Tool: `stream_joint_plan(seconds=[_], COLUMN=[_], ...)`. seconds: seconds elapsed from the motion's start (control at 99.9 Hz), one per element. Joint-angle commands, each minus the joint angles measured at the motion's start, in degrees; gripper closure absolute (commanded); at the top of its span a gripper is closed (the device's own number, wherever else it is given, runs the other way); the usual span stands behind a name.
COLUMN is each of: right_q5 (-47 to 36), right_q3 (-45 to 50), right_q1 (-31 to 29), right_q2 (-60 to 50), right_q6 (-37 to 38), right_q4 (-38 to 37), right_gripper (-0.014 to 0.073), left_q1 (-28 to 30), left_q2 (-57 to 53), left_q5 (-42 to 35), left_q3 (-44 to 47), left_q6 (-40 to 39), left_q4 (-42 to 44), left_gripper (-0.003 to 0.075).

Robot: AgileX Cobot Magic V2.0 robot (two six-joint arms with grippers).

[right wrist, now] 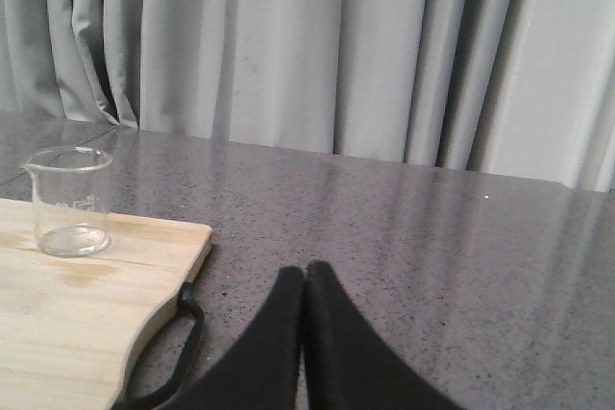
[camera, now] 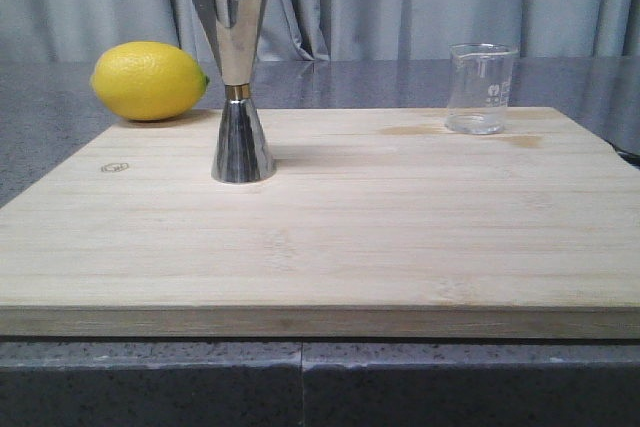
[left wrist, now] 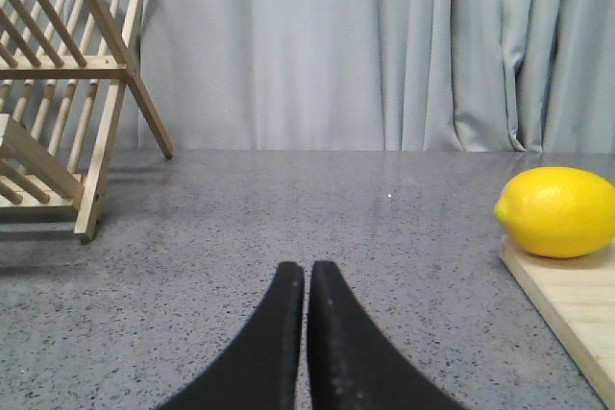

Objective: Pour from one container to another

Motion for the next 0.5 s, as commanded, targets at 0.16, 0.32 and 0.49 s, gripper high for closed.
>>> stream_joint_plan(seconds=[0.16, 0.32, 0.49], right_q5=[-3.97, -3.97, -3.97], right_q3=[0.63, 0.63, 0.63], right_q1=[0.11, 0.11, 0.11], right_q2=[-1.18, -1.18, -1.18], right_q6=[-0.66, -0.66, -0.66], right_q4=[1.10, 1.10, 1.10], right_gripper=[0.0650, 0.0650, 0.0650], left_q1=[-0.42, -0.42, -0.42], left_q2=[-1.23, -1.23, -1.23], left_q5=[-4.02, -4.02, -4.02], left_q3=[1.57, 1.57, 1.57], left_q6=[-0.52, -0.52, -0.52], left_q4=[-0.05, -0.05, -0.05], left_gripper=[0.0739, 0.0739, 0.0739])
